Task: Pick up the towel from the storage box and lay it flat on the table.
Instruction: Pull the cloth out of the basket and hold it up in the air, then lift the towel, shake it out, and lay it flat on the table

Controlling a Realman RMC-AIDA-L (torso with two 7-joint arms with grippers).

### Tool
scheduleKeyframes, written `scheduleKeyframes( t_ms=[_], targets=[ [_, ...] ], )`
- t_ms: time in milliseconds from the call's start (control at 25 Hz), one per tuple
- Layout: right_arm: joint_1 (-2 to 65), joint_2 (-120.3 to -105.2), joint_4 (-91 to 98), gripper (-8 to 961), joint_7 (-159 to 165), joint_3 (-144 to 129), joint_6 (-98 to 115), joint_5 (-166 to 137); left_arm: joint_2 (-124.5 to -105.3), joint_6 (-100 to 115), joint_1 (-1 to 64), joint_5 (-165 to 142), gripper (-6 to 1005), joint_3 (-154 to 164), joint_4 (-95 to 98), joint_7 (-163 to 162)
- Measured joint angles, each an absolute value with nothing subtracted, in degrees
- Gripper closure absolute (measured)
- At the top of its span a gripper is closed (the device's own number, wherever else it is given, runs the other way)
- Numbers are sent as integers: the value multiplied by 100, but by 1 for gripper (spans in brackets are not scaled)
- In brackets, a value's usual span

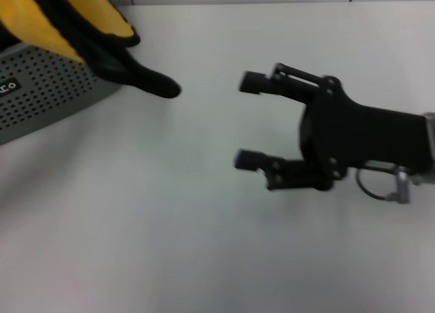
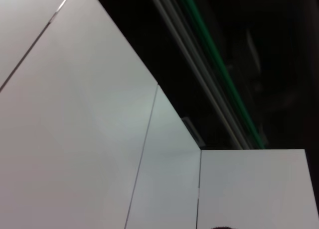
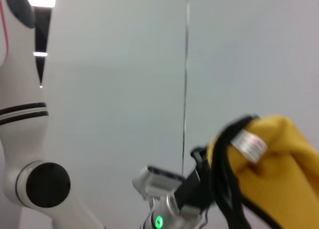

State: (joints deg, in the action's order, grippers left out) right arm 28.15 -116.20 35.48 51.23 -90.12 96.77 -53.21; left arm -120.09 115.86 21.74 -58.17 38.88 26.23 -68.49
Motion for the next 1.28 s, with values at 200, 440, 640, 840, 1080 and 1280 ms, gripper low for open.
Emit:
scheduleKeyframes(
  t_ms=[200, 440, 640, 840, 1080, 1280],
  targets=[
    [3059, -11618, 3564, 84, 4676, -9715, 9111, -4637, -12005, 11562, 2369, -5877, 896, 4095, 1955, -6408],
    [3183, -11619, 3690, 307, 4371, -10206, 8544, -4228, -12008, 11558, 2428, -5898, 896, 4287, 1758, -6261],
    [3169, -11619, 3718, 463, 4323, -10236, 8450, -4220, -12017, 11558, 2429, -5901, 891, 4291, 1700, -6257],
    [3138, -11619, 3718, 646, 4321, -10240, 8470, -4217, -12017, 11559, 2432, -5901, 886, 4295, 1682, -6255],
    [3104, -11619, 3731, 787, 4152, -10245, 8545, -4213, -12015, 11562, 2391, -5902, 879, 4298, 1648, -6250],
    [3017, -11619, 3850, 858, 4039, -10103, 8883, -4206, -12014, 11556, 2318, -5958, 874, 4333, 1510, -6030]
  ],
)
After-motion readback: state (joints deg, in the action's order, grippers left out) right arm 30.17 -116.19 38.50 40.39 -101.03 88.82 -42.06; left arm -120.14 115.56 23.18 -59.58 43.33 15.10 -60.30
